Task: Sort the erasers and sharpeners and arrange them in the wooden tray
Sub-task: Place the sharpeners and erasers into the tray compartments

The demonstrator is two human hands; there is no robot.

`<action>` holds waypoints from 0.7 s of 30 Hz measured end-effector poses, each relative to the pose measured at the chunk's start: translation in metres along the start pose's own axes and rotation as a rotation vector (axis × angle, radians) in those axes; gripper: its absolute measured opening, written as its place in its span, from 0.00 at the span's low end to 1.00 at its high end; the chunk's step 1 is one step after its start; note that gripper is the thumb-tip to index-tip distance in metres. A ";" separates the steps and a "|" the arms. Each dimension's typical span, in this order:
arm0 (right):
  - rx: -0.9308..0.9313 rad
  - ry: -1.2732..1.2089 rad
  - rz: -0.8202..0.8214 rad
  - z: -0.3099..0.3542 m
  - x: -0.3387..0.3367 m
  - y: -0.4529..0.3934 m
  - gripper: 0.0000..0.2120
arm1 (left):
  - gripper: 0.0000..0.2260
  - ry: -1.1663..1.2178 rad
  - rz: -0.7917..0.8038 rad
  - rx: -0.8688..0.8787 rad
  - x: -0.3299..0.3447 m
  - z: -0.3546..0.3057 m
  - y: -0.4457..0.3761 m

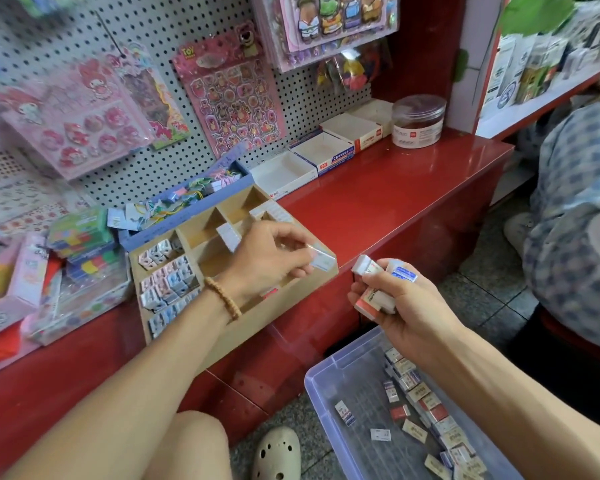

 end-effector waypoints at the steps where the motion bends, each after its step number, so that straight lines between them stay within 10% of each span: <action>1: -0.003 -0.007 -0.002 0.001 0.000 0.000 0.10 | 0.05 -0.047 -0.032 -0.015 -0.009 0.004 -0.007; 10: -0.026 0.009 0.011 0.009 -0.003 -0.005 0.11 | 0.10 -0.652 -0.115 -0.018 -0.014 0.019 -0.060; 21: 0.008 -0.006 0.037 0.006 0.003 -0.012 0.17 | 0.03 -0.850 -0.236 0.089 -0.007 0.029 -0.065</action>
Point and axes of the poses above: each hand's wrist, its own y-axis away from the middle knuckle, its own x-axis out of the palm, z = x × y, the point moved 6 cm from there along -y, towards the middle knuckle, and after that the axes turned 8 degrees about -y, right-handed, at the moved point
